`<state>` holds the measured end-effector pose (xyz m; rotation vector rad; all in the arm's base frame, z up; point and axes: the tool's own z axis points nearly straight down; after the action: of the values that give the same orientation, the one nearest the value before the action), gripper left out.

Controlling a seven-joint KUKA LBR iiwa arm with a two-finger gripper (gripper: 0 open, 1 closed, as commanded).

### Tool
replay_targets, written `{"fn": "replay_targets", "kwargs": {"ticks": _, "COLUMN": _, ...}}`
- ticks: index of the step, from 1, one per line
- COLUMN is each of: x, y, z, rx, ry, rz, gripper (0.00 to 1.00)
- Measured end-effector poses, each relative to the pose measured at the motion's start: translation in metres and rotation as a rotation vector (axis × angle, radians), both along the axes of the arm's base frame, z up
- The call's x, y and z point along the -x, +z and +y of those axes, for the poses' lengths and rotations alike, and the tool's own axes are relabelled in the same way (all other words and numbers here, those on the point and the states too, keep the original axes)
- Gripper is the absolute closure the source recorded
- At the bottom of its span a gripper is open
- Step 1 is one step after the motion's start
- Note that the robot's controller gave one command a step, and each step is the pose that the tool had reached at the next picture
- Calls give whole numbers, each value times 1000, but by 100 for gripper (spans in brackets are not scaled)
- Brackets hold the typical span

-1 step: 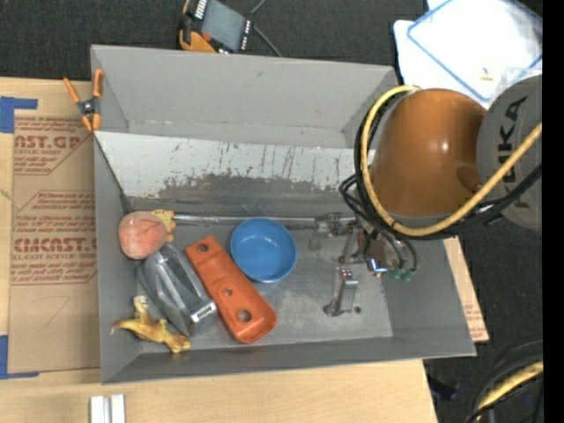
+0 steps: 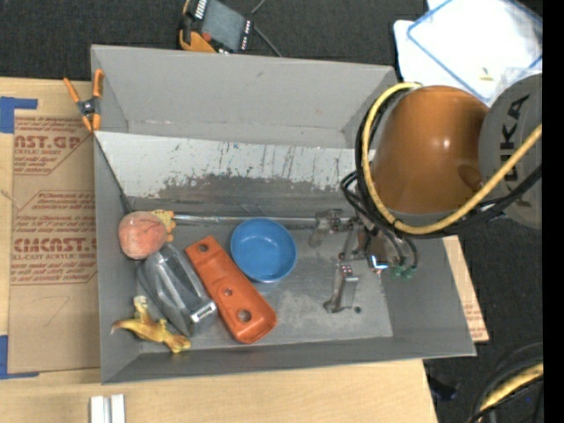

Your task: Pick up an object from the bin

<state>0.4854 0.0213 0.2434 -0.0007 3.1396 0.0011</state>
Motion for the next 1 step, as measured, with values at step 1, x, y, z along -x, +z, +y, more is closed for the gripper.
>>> {"fn": "replay_targets", "kwargs": {"ticks": 1, "x": -59, "y": -142, "z": 39, "rx": -2, "ry": -78, "rz": -3, "gripper": 0}}
